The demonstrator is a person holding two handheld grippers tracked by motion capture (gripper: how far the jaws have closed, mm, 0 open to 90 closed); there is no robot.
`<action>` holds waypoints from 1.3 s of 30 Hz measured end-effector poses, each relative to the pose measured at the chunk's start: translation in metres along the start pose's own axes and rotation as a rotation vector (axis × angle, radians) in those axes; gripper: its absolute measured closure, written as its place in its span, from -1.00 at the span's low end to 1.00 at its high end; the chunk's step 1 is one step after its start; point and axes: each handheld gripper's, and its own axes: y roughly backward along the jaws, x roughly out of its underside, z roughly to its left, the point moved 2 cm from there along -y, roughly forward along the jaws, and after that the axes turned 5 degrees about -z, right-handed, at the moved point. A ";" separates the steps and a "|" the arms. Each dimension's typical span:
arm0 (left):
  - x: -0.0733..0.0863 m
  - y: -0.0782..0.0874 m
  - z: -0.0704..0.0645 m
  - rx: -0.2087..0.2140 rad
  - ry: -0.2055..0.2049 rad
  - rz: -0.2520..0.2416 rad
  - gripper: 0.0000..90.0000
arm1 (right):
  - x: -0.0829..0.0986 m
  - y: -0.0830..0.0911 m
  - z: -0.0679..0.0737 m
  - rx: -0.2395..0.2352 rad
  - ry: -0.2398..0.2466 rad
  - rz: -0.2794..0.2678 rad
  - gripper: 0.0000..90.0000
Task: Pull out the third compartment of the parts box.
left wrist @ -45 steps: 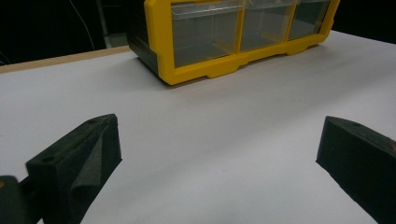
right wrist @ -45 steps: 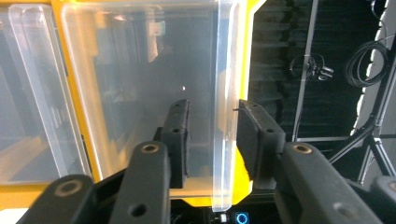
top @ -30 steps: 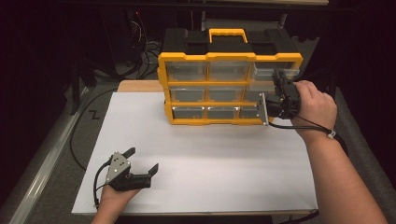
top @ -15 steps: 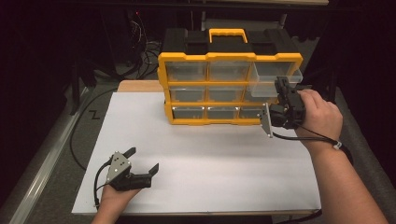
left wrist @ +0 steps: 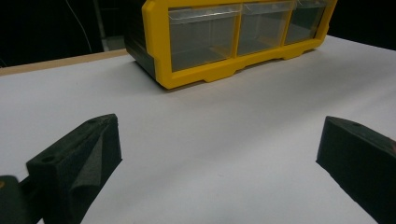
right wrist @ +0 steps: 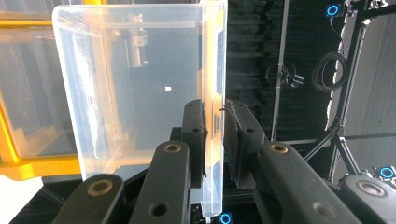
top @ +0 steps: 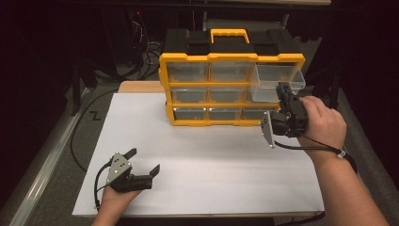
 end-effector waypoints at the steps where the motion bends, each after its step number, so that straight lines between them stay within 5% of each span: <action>1: 0.000 0.000 0.000 -0.001 0.001 0.000 -0.98 | 0.000 0.000 0.000 -0.001 0.003 0.000 0.80; 39: 0.001 0.000 0.000 -0.002 -0.002 0.004 -0.98 | 0.004 0.013 0.002 0.013 -0.022 -0.016 0.69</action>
